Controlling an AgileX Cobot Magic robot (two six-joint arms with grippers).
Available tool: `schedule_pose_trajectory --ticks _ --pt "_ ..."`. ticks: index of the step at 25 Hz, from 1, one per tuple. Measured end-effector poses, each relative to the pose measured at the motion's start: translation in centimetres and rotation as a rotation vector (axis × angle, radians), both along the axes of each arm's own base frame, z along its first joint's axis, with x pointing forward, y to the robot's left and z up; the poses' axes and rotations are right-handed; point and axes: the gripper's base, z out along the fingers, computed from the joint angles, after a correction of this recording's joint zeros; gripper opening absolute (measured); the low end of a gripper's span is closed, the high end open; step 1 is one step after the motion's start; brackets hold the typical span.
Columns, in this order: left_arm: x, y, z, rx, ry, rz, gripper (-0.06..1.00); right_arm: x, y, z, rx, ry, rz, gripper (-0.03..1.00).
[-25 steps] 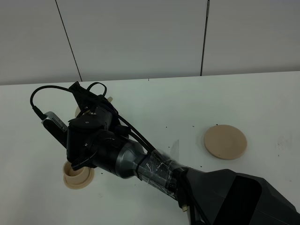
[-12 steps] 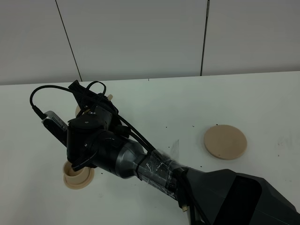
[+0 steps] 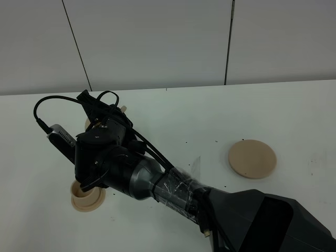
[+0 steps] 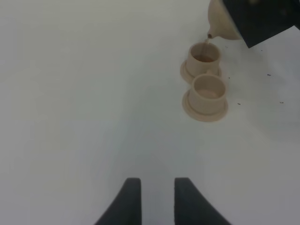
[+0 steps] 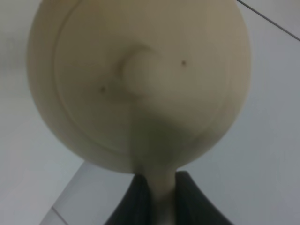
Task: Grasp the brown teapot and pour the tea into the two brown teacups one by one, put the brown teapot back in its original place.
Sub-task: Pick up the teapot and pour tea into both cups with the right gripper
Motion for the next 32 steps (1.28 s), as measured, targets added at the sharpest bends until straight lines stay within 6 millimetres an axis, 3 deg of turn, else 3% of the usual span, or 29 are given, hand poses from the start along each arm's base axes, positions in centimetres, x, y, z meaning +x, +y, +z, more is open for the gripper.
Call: schedule_pose_trajectory --ticks 32 --pt "0.00 0.00 0.00 0.000 0.000 0.000 0.24 0.05 -0.03 0.08 -0.009 -0.011 0.001 0.09"
